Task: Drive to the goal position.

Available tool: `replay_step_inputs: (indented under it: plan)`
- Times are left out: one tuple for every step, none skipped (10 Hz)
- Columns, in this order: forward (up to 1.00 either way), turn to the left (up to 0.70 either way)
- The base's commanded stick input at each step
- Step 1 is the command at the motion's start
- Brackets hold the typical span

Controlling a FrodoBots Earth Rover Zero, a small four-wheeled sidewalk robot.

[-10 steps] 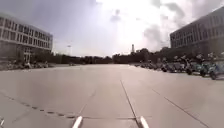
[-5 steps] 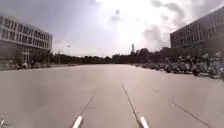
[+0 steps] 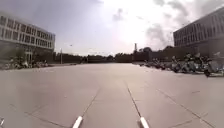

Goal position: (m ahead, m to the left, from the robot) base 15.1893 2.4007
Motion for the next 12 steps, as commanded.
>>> replay_step_inputs:
  plan:
    - [1.0, 0.02]
    - [1.0, 0.02]
    - [1.0, 0.02]
    - [1.0, 0.02]
    - [1.0, 0.02]
    - [1.0, 0.02]
    - [1.0, 0.02]
    - [1.0, 0.02]
    - [1.0, 0.01]
    - [1.0, 0.01]
    - [1.0, 0.01]
    - [1.0, 0.0]
